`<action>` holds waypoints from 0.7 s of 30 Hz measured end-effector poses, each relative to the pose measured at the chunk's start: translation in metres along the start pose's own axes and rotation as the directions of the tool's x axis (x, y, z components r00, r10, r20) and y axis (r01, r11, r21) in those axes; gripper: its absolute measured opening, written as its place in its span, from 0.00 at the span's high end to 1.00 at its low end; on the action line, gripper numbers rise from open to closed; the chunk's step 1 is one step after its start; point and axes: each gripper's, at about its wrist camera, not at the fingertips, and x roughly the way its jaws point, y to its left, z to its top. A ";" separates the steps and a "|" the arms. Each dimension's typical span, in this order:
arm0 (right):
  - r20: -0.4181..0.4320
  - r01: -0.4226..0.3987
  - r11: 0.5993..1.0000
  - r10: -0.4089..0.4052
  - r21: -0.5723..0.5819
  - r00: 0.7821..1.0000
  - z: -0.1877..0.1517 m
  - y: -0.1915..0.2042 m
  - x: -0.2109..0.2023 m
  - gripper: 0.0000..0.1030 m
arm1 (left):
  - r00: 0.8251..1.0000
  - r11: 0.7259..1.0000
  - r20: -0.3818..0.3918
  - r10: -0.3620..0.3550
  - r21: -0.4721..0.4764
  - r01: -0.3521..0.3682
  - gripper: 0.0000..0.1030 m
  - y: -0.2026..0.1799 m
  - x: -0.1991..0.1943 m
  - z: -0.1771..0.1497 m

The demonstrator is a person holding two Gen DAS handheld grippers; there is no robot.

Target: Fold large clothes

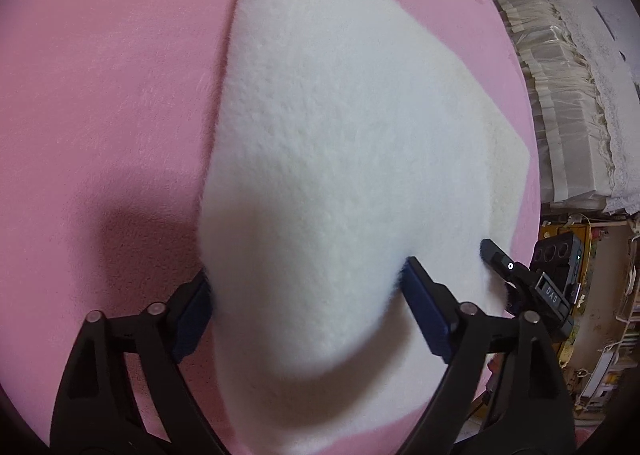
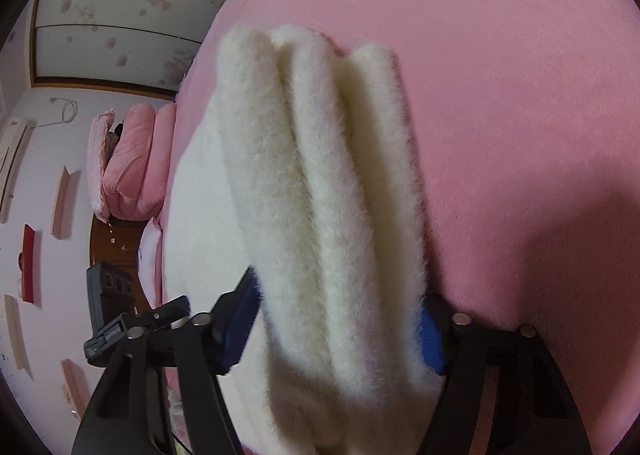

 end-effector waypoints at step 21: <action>0.190 0.048 0.964 0.002 -0.261 0.982 -0.187 0.248 -0.049 0.63 | 0.978 0.981 0.209 -0.002 0.189 -0.038 0.53 0.116 -0.243 -0.016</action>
